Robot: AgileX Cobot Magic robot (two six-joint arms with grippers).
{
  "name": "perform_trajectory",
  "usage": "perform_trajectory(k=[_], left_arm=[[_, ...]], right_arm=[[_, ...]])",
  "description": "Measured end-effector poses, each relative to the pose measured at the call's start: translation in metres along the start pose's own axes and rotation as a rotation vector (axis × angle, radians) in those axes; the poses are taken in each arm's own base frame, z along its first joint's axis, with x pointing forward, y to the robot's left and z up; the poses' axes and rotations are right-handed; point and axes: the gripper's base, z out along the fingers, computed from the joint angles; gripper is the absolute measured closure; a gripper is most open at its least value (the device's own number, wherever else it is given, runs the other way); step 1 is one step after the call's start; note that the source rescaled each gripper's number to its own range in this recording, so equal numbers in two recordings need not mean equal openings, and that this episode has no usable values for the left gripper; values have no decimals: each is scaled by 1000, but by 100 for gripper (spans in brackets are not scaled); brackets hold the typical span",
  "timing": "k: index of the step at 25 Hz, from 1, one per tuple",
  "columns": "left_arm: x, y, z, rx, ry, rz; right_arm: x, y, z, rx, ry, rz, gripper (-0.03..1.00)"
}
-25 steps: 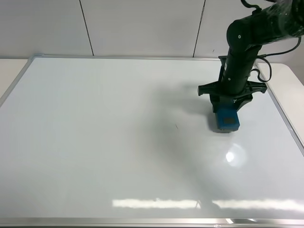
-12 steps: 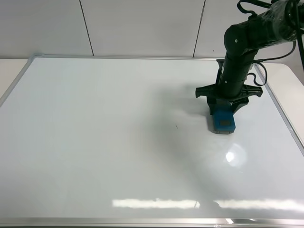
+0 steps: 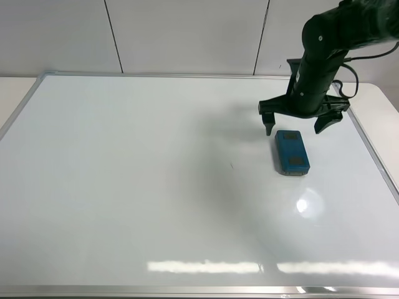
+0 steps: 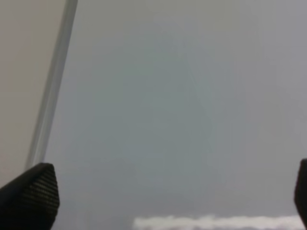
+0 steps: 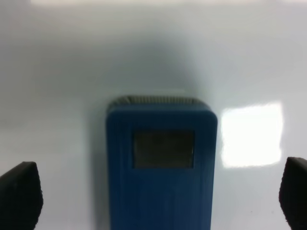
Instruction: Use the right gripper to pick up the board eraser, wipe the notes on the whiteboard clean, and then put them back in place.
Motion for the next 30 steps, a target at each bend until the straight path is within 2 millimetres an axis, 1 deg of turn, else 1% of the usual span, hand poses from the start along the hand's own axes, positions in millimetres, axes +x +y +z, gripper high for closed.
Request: perform_trajectory(k=[3, 4, 6, 7, 8, 9, 13, 17, 21, 25, 27, 30], left_arm=[[0, 0, 0, 0, 0, 0], [0, 0, 0, 0, 0, 0], [0, 0, 0, 0, 0, 0], [0, 0, 0, 0, 0, 0], [0, 0, 0, 0, 0, 0], [0, 0, 0, 0, 0, 0], [0, 0, 0, 0, 0, 0], [0, 0, 0, 0, 0, 0], [0, 0, 0, 0, 0, 0], [0, 0, 0, 0, 0, 0], [0, 0, 0, 0, 0, 0], [0, 0, 0, 0, 0, 0]], right_arm=[[-2, -3, -35, -31, -91, 11, -2], [-3, -7, -50, -41, -128, 20, -2], [-4, -21, -78, -53, -201, 43, -2], [-4, -21, -78, -53, -201, 43, -2], [-3, -32, -95, -50, -248, 62, -2], [-1, -55, -120, -23, -318, 98, -2], [16, -97, -166, 30, -404, 187, -2], [44, -126, -212, 61, -487, 261, -2], [78, -145, -253, 84, -588, 325, -2], [122, -154, -293, 102, -708, 354, -3], [147, -154, -312, 103, -777, 355, -3], [187, -154, -335, 102, -869, 364, -3]])
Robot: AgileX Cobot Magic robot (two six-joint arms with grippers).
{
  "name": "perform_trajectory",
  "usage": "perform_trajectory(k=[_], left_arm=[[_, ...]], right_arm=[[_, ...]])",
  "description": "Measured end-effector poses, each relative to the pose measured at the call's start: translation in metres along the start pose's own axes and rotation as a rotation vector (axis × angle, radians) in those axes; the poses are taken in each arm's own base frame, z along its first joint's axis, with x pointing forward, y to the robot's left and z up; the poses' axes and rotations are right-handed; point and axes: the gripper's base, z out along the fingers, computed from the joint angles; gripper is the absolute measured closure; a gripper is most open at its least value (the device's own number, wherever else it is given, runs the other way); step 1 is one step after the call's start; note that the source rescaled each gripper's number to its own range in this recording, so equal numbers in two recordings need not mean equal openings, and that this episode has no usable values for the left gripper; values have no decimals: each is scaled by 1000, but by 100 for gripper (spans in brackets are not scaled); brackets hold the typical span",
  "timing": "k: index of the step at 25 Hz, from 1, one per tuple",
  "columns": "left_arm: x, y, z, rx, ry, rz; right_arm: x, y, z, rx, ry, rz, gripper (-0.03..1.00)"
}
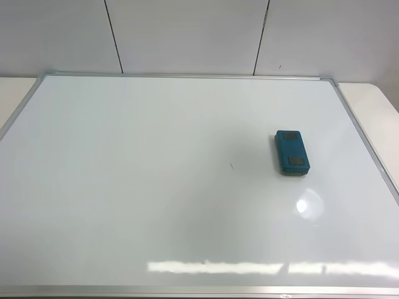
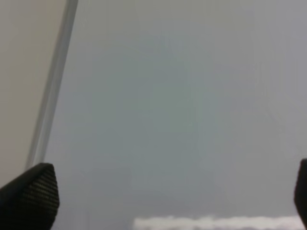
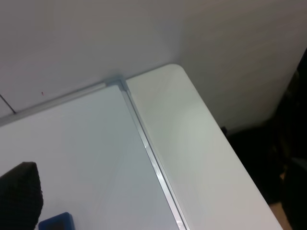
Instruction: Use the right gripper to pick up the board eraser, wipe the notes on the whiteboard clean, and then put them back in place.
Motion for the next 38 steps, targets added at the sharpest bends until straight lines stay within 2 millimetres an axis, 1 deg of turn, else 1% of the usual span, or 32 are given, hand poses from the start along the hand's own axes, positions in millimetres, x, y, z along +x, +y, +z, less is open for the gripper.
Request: perform_trajectory(k=[3, 6, 8, 11, 13, 15, 18, 20, 26, 28, 29, 32, 36, 38], left_arm=[[0, 0, 0, 0, 0, 0], [0, 0, 0, 0, 0, 0], [0, 0, 0, 0, 0, 0], [0, 0, 0, 0, 0, 0], [0, 0, 0, 0, 0, 0], [0, 0, 0, 0, 0, 0], [0, 0, 0, 0, 0, 0], [0, 0, 0, 0, 0, 0], [0, 0, 0, 0, 0, 0], [0, 0, 0, 0, 0, 0], [0, 0, 0, 0, 0, 0], [0, 0, 0, 0, 0, 0], [0, 0, 0, 0, 0, 0], [0, 0, 0, 0, 0, 0]], right_arm=[[16, -14, -38, 2, -91, -12, -3], [40, -25, -64, -6, -157, -22, -3], [59, -32, -78, -15, -197, -29, -3], [89, -39, -88, -35, -231, -44, -3], [109, -42, -90, -52, -241, -53, -3], [129, -45, -89, -66, -248, -61, -3], [156, -46, -80, -87, -241, -74, -3], [167, -45, -71, -96, -213, -85, -3], [187, -34, -33, -143, -117, -101, -3], [198, -31, -20, -158, -64, -103, -3], [201, -31, -17, -160, -45, -104, -3], [203, -31, -15, -159, -33, -107, -3], [212, -32, -10, -142, 36, -120, -3], [212, -32, -10, -142, 37, -122, -3]])
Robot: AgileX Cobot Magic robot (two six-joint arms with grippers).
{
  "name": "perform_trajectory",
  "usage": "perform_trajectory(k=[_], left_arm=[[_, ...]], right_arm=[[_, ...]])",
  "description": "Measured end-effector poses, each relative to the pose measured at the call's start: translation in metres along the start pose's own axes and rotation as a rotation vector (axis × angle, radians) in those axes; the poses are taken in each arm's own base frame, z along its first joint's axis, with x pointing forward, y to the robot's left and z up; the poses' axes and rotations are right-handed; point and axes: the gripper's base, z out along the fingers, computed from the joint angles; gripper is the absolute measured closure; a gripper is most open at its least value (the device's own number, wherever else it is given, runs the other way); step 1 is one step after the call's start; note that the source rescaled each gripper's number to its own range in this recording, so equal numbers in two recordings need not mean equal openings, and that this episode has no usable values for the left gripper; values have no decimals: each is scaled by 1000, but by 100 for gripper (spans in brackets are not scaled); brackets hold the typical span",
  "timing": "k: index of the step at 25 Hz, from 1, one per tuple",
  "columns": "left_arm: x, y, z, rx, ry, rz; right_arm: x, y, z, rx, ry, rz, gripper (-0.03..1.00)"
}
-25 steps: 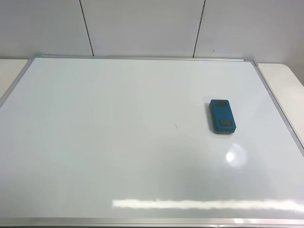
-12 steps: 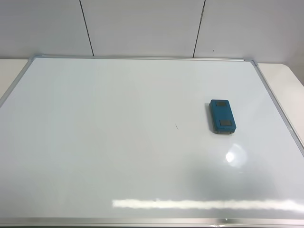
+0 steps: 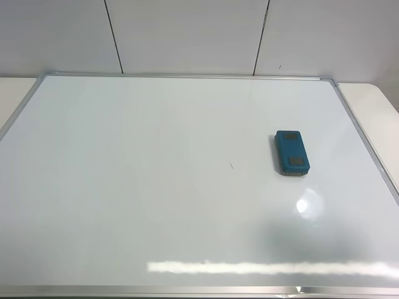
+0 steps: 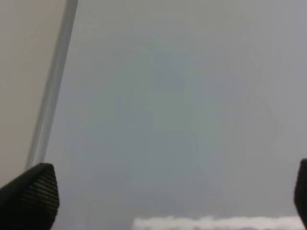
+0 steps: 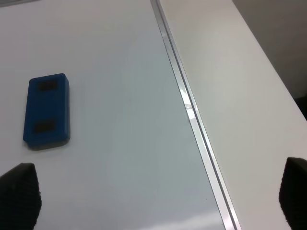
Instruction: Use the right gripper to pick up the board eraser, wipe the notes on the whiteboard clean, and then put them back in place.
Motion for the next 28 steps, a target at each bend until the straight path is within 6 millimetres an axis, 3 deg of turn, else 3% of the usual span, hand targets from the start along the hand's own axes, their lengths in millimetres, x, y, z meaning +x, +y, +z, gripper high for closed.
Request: perform_trajectory(k=[28], left_arm=[[0, 0, 0, 0, 0, 0]], right_arm=[[0, 1, 0, -8, 1, 4, -3]])
